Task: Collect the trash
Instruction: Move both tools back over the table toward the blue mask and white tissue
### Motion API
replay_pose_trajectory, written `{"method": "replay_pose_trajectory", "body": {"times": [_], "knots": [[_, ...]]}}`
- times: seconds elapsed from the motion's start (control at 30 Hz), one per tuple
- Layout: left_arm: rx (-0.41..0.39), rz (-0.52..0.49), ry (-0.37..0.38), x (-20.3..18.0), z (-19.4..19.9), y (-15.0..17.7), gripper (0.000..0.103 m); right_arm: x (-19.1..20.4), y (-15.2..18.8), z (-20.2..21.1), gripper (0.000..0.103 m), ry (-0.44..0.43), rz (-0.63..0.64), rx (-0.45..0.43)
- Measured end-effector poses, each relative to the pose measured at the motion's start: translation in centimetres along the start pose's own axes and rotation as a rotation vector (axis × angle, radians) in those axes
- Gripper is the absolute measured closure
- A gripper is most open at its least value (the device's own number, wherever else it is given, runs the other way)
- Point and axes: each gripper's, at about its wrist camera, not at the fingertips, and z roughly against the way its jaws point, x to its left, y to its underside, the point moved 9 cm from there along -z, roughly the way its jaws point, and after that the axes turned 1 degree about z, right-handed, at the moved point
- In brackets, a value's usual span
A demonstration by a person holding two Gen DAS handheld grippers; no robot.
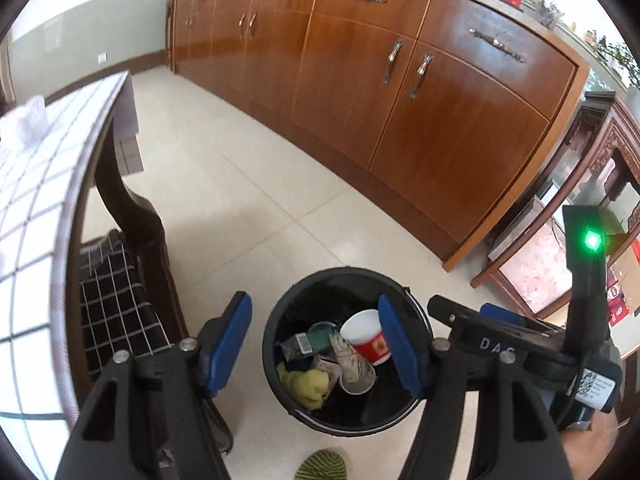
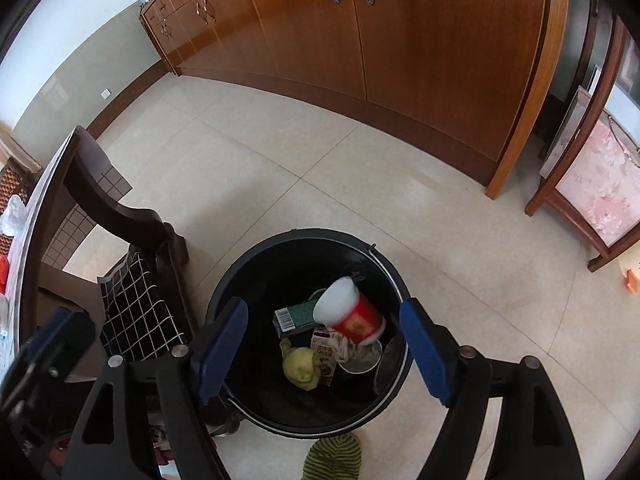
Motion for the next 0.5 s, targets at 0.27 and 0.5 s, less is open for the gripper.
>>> {"method": "replay_pose_trajectory", "body": {"times": [0.27, 0.5], "knots": [[-0.025, -0.001, 0.000, 0.9, 1.1, -0.8, 0.036, 0.6, -1.0, 2.5, 0.023, 0.033, 0.031, -0.079], [-0.071, 0.004, -0.005, 1.6, 3.5, -2.2, 0.036, 2.1, -1.6, 5.0, 0.023, 0.035, 0.059, -0.146]]}}
